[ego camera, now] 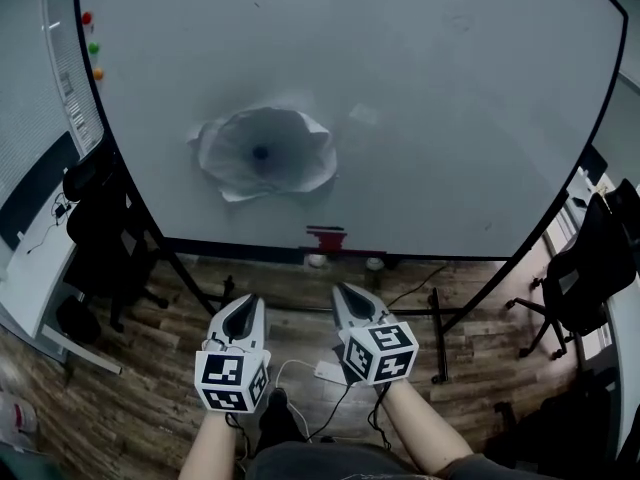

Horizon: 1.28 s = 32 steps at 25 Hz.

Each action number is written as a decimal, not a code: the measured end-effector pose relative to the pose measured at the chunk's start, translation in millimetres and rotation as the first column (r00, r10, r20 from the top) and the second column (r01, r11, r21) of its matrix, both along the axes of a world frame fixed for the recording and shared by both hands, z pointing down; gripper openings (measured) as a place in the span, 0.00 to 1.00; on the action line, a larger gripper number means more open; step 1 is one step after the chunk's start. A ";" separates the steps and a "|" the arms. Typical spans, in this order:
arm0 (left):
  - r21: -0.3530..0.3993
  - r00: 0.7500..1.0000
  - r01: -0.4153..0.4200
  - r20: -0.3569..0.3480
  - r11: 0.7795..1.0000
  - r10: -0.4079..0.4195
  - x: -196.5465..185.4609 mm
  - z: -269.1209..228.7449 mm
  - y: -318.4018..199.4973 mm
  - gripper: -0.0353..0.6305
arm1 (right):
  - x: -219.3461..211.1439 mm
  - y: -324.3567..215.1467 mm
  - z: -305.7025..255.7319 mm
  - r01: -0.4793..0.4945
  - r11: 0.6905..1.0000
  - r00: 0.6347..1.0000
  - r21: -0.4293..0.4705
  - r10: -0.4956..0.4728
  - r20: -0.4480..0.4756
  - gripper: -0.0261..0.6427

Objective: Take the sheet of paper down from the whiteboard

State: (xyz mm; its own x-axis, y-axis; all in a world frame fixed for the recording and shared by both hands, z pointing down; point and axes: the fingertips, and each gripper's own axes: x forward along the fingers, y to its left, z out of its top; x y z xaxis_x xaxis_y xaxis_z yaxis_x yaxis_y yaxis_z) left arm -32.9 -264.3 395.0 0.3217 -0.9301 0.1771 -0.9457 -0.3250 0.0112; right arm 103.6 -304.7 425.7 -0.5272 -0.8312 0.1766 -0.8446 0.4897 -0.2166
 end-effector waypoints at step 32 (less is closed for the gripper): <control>0.159 0.974 -0.223 -0.015 0.962 0.228 -29.6 -64.6 -191.9 0.09 | -16.2 -172.5 -71.9 -0.320 0.943 0.945 0.088 0.312 0.095 0.17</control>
